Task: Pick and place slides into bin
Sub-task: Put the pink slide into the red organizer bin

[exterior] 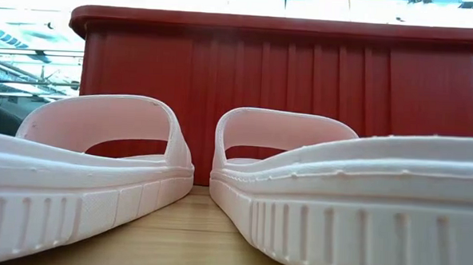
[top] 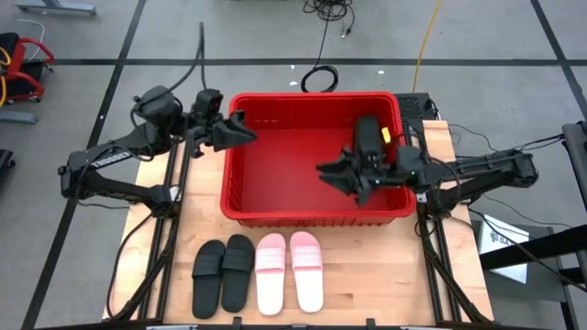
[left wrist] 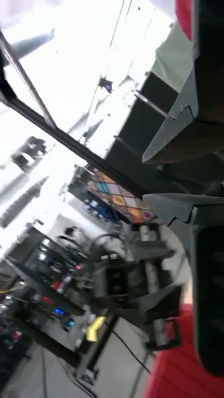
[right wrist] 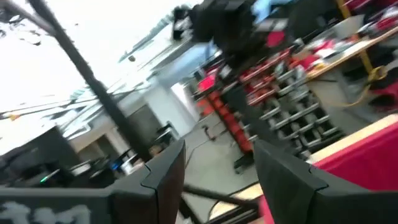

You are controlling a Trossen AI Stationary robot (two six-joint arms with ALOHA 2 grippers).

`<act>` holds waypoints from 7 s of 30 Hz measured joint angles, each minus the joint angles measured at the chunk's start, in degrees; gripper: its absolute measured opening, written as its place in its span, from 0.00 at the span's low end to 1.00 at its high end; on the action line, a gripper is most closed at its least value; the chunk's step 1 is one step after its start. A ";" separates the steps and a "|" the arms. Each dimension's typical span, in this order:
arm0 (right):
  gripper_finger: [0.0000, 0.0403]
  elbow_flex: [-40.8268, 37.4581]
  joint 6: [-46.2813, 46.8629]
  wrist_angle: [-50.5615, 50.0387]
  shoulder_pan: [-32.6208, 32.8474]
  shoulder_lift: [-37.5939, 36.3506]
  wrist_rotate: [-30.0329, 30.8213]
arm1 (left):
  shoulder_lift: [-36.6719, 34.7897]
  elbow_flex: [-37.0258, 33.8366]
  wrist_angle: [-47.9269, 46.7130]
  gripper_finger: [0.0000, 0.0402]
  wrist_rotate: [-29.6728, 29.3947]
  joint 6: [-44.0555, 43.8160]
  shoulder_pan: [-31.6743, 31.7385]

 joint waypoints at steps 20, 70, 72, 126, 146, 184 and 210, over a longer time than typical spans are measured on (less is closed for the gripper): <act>0.45 0.00 -2.96 -24.16 17.76 0.00 2.63 | 0.00 0.00 2.46 0.21 -5.18 -3.27 -4.39; 0.45 11.85 -42.47 -42.92 29.31 22.76 36.61 | 0.00 -0.02 4.85 0.21 2.21 14.70 3.78; 0.45 12.04 -43.30 -41.61 31.32 23.73 37.76 | 0.02 -0.07 6.12 0.21 2.25 13.74 3.13; 0.39 11.93 -36.26 -37.63 30.75 42.80 39.49 | 0.02 -0.07 -1.34 0.21 -2.70 24.27 2.32; 0.04 7.69 -36.98 -30.36 28.77 42.73 35.36 | 0.01 -0.06 -1.43 0.21 -2.05 26.61 2.32; 0.01 7.67 -41.54 -39.90 29.36 18.13 31.60 | 0.00 -0.04 -1.85 0.21 -2.09 26.78 2.32; 0.00 7.72 -56.03 -38.88 15.72 1.58 39.50 | 0.01 0.02 -3.22 0.21 -2.10 27.55 2.32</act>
